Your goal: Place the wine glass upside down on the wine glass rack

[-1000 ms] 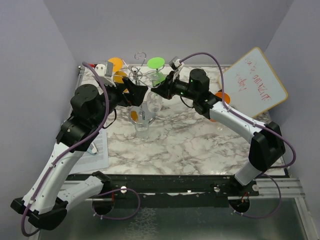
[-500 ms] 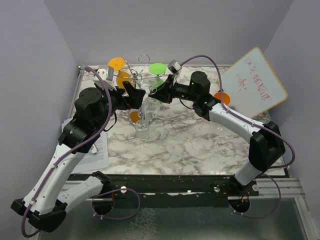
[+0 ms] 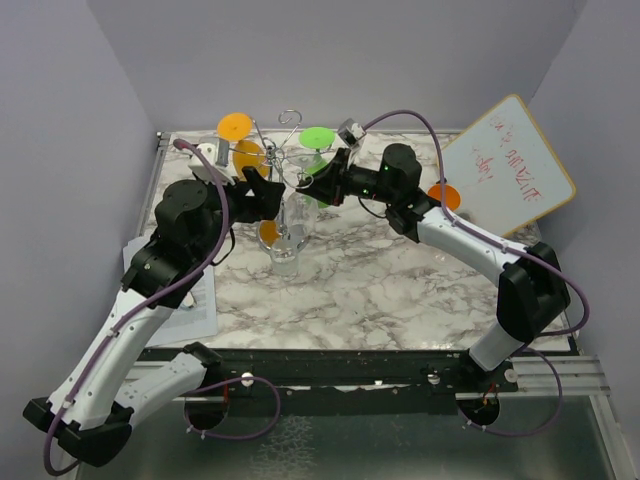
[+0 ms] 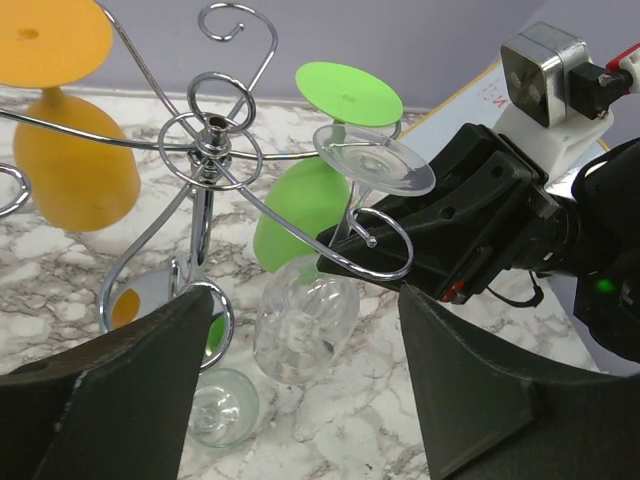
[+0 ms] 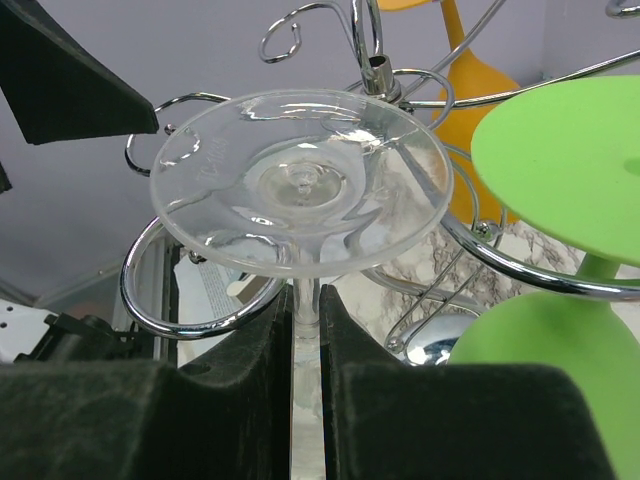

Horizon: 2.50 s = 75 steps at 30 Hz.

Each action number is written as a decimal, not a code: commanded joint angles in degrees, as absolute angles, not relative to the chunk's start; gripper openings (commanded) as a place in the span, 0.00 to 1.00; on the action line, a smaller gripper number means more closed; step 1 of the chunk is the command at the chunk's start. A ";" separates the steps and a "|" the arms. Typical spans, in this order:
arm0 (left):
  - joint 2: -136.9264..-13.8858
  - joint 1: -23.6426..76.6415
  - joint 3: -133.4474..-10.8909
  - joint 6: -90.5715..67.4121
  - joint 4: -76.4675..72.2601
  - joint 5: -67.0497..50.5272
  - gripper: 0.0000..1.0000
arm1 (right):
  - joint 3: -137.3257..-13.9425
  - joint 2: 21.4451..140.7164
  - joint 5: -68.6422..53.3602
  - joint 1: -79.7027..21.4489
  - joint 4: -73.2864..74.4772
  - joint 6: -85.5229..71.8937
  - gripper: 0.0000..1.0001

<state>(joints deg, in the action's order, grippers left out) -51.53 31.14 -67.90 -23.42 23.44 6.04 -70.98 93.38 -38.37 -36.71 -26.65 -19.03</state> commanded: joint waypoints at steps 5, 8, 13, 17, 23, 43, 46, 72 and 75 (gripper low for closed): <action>-47.09 30.94 -68.29 -25.76 23.06 18.82 0.83 | -74.64 94.54 -35.46 -37.00 -25.24 -16.51 0.01; -47.37 30.94 -67.86 -34.68 28.74 28.68 0.82 | -74.44 94.17 -33.98 -37.35 -23.44 -14.03 0.01; -48.39 30.94 -65.03 -38.14 29.09 24.87 0.82 | -73.83 93.58 -34.80 -37.35 -22.52 -13.01 0.01; -50.08 30.94 -65.12 -38.93 28.90 22.34 0.66 | -73.34 93.37 -36.70 -37.35 -23.99 -14.19 0.01; -51.87 30.94 -65.30 -38.52 28.53 19.63 0.44 | -72.96 93.26 -40.06 -37.40 -26.38 -16.02 0.01; -51.41 30.94 -64.16 -38.59 27.68 18.47 0.24 | -67.11 89.22 -48.72 -38.67 -36.98 -18.70 0.01; -51.06 30.92 -63.99 -38.50 27.74 19.29 0.24 | -64.93 87.39 -46.76 -38.68 -38.54 -18.63 0.01; -48.45 30.94 -64.69 -35.66 29.63 19.39 0.49 | -59.01 88.33 -32.49 -38.68 -33.66 -8.84 0.40; -48.36 30.94 -65.73 -34.01 29.75 18.49 0.55 | -59.92 88.67 -32.99 -38.67 -30.49 -6.63 0.44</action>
<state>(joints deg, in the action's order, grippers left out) -49.12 30.87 -63.96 -37.39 28.93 19.35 -59.29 87.44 -31.35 -38.52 -33.95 -11.35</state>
